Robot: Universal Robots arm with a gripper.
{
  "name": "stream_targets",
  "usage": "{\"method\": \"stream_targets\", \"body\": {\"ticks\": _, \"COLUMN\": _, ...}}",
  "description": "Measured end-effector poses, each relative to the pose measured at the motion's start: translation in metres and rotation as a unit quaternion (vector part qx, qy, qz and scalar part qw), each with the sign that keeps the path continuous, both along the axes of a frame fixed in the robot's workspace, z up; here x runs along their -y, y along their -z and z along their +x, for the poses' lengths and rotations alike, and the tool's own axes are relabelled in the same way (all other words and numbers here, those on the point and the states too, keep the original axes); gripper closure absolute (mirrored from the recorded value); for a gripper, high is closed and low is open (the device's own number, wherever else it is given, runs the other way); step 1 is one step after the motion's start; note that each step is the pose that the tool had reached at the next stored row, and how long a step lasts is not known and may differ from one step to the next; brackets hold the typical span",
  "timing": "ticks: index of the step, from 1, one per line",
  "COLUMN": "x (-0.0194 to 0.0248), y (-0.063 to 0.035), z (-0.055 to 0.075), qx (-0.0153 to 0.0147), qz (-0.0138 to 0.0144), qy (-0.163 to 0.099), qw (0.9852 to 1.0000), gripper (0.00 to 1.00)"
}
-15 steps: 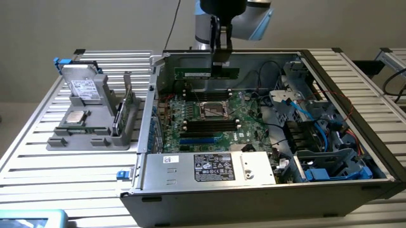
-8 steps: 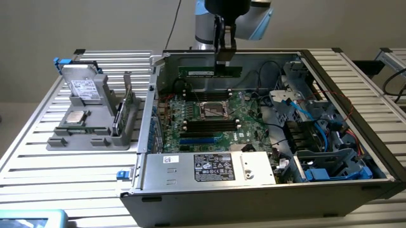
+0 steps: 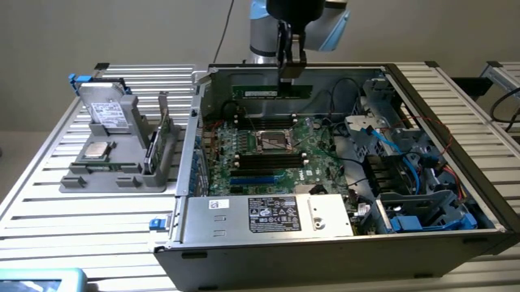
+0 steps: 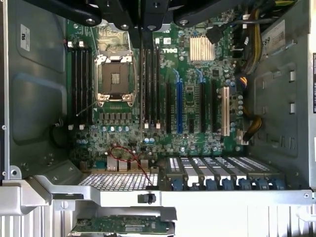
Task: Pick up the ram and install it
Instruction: 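Pick up the ram and move it above insertion slot, then insert the ram into the slot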
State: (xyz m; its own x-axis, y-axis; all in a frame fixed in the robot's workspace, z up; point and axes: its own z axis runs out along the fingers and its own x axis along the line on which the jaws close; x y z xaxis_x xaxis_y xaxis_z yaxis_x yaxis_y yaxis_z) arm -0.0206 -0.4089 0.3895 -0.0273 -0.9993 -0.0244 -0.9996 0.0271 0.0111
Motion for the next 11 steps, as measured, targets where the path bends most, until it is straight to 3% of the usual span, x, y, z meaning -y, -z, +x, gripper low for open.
{"method": "stream_targets", "body": {"ticks": 3, "x": -0.0019, "y": 0.0013, "z": 0.0009, "qx": 0.0002, "qz": -0.0072, "qy": -0.001, "qw": 1.0, "gripper": 0.87}}
{"method": "stream_targets", "body": {"ticks": 5, "x": -0.0024, "y": 0.0016, "z": 0.001, "qx": 0.0005, "qz": -0.0149, "qy": -0.001, "qw": 0.9999, "gripper": 0.87}}
{"method": "stream_targets", "body": {"ticks": 7, "x": -0.0032, "y": 0.0016, "z": 0.0009, "qx": 0.0005, "qz": -0.025, "qy": -0.001, "qw": 0.9997, "gripper": 0.87}}
{"method": "stream_targets", "body": {"ticks": 8, "x": -0.0035, "y": 0.0017, "z": 0.001, "qx": 0.0005, "qz": -0.0275, "qy": -0.001, "qw": 0.9996, "gripper": 0.87}}
{"method": "stream_targets", "body": {"ticks": 11, "x": -0.0035, "y": 0.0017, "z": 0.001, "qx": 0.0005, "qz": -0.0275, "qy": -0.001, "qw": 0.9996, "gripper": 0.87}}
